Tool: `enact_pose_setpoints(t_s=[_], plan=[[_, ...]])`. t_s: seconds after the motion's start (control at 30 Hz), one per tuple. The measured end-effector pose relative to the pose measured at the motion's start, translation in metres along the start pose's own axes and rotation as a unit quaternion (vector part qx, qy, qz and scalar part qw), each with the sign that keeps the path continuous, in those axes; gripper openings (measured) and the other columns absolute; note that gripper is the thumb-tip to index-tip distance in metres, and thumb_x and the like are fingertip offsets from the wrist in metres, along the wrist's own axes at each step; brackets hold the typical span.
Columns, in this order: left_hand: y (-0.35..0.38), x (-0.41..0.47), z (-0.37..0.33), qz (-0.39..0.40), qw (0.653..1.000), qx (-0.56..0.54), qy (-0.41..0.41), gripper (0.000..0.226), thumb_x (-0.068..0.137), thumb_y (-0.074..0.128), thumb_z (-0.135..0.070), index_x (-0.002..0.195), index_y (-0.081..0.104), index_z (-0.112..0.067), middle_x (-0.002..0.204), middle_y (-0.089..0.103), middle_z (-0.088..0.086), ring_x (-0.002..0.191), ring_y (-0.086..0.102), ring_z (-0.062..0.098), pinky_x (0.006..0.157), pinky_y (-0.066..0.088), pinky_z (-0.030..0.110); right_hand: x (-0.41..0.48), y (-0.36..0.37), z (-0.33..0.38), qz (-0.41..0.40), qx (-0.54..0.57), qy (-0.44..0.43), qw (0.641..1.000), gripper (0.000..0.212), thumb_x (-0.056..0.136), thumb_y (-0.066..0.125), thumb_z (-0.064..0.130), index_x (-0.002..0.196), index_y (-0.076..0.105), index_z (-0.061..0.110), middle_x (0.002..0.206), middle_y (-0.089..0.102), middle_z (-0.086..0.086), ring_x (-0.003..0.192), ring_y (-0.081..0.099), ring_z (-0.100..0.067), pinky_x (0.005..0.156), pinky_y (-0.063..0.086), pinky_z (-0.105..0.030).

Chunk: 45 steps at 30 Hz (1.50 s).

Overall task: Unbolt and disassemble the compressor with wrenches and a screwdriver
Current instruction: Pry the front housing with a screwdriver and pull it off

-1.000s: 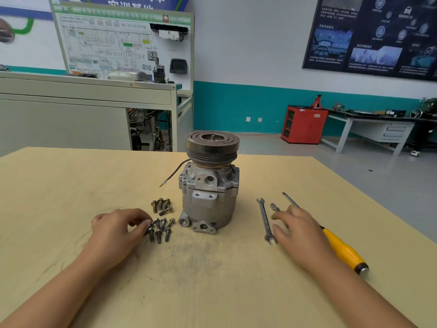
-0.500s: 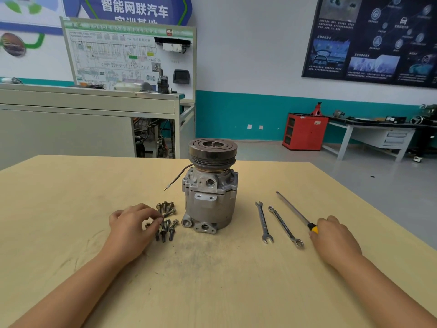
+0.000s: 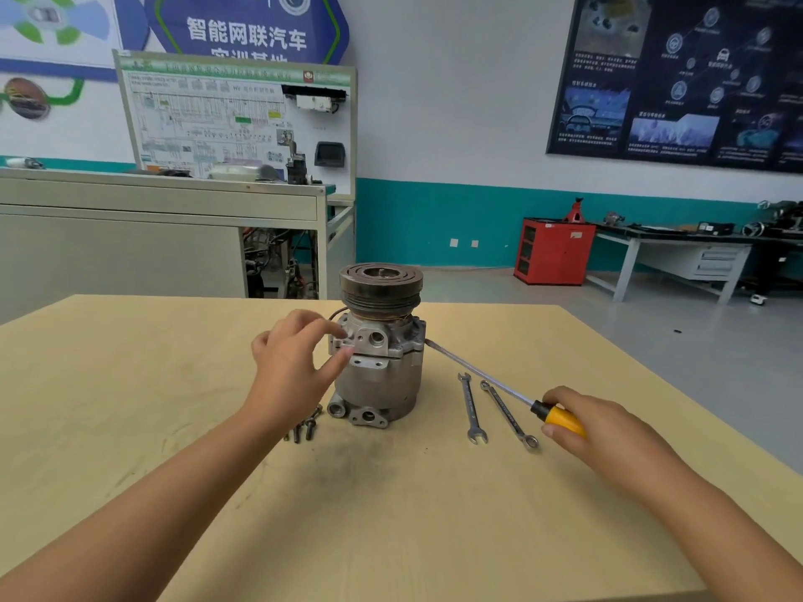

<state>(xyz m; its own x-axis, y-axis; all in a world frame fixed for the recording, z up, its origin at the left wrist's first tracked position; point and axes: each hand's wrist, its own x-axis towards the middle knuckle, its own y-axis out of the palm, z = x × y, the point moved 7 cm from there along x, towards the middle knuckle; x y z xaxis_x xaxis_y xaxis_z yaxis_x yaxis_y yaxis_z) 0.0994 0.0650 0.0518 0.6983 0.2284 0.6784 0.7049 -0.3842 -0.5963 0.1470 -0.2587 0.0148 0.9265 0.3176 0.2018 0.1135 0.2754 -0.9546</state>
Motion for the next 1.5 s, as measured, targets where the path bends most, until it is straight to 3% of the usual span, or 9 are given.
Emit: enact_pose_setpoints(t_s=[0.2, 0.5, 0.7, 0.87, 0.97, 1.07, 1.23, 1.5], plan=[[-0.002, 0.025, -0.018, -0.007, 1.000, -0.004, -0.010, 0.048, 0.082, 0.066, -0.045, 0.124, 0.050, -0.029, 0.132, 0.042, -0.002, 0.127, 0.034, 0.017, 0.105, 0.021, 0.041, -0.011, -0.009, 0.000, 0.004, -0.017, -0.031, 0.999, 0.016, 0.096, 0.045, 0.046, 0.112, 0.042, 0.045, 0.090, 0.046, 0.024, 0.085, 0.049, -0.005, 0.064, 0.039, -0.018], [0.024, 0.069, -0.027, 0.089, 0.995, 0.041, -0.038, 0.087, 0.072, 0.065, -0.066, 0.142, 0.028, -0.030, 0.153, 0.021, 0.004, 0.141, 0.019, 0.027, 0.111, 0.016, 0.052, 0.015, -0.009, -0.011, 0.061, 0.018, -0.048, 0.997, 0.013, 0.097, 0.046, 0.043, 0.109, 0.047, 0.045, 0.098, 0.057, 0.016, 0.088, 0.054, -0.006, 0.079, 0.049, -0.028], [0.038, 0.097, -0.031, 0.196, 0.976, 0.073, -0.055, 0.101, 0.065, 0.065, -0.073, 0.145, 0.022, -0.029, 0.144, 0.038, 0.008, 0.128, 0.041, 0.031, 0.104, 0.036, 0.054, 0.037, -0.001, -0.025, 0.109, 0.118, 0.006, 0.987, 0.012, 0.086, 0.063, 0.044, 0.089, 0.060, 0.033, 0.069, 0.068, 0.005, 0.054, 0.056, -0.001, 0.048, 0.041, -0.014], [0.043, 0.108, -0.032, 0.240, 0.966, 0.075, -0.053, 0.106, 0.063, 0.065, -0.074, 0.146, 0.016, -0.030, 0.134, 0.050, 0.011, 0.111, 0.055, 0.031, 0.093, 0.049, 0.045, 0.047, 0.013, -0.024, 0.223, 0.151, 0.003, 0.963, 0.025, 0.090, 0.059, 0.039, 0.090, 0.058, 0.014, 0.071, 0.072, 0.004, 0.061, 0.065, -0.007, 0.052, 0.047, -0.022], [0.046, 0.108, -0.033, 0.260, 0.961, 0.075, -0.053, 0.117, 0.052, 0.060, -0.083, 0.147, 0.012, -0.036, 0.137, 0.048, 0.014, 0.113, 0.054, 0.032, 0.094, 0.049, 0.043, 0.048, 0.019, -0.024, 0.251, 0.177, -0.001, 0.952, 0.024, 0.092, 0.059, 0.033, 0.085, 0.051, 0.011, 0.062, 0.067, 0.000, 0.052, 0.064, -0.017, 0.053, 0.050, -0.025], [0.049, 0.108, -0.032, 0.280, 0.955, 0.066, -0.067, 0.127, 0.040, 0.054, -0.086, 0.148, 0.011, -0.036, 0.137, 0.049, 0.013, 0.113, 0.054, 0.032, 0.093, 0.048, 0.038, 0.053, 0.015, -0.028, 0.189, 0.122, 0.004, 0.974, 0.024, 0.090, 0.060, 0.039, 0.083, 0.054, 0.017, 0.058, 0.057, 0.002, 0.042, 0.051, -0.012, 0.047, 0.046, -0.025], [0.053, 0.114, -0.030, 0.246, 0.966, 0.039, -0.074, 0.103, 0.062, 0.071, -0.067, 0.145, 0.023, -0.029, 0.121, 0.056, 0.007, 0.089, 0.054, 0.020, 0.063, 0.044, 0.025, 0.052, 0.008, -0.027, 0.073, -0.054, -0.007, 0.996, 0.025, 0.091, 0.048, 0.055, 0.084, 0.049, 0.031, 0.075, 0.051, 0.006, 0.061, 0.049, -0.010, 0.050, 0.034, -0.024], [0.051, 0.113, -0.029, 0.197, 0.976, 0.023, -0.084, 0.103, 0.057, 0.072, -0.070, 0.140, 0.030, -0.029, 0.118, 0.058, 0.006, 0.098, 0.057, 0.023, 0.073, 0.050, 0.031, 0.040, 0.007, -0.018, -0.002, -0.163, -0.018, 0.987, 0.027, 0.095, 0.032, 0.057, 0.095, 0.041, 0.031, 0.068, 0.043, 0.009, 0.067, 0.050, -0.016, 0.048, 0.030, -0.025]])
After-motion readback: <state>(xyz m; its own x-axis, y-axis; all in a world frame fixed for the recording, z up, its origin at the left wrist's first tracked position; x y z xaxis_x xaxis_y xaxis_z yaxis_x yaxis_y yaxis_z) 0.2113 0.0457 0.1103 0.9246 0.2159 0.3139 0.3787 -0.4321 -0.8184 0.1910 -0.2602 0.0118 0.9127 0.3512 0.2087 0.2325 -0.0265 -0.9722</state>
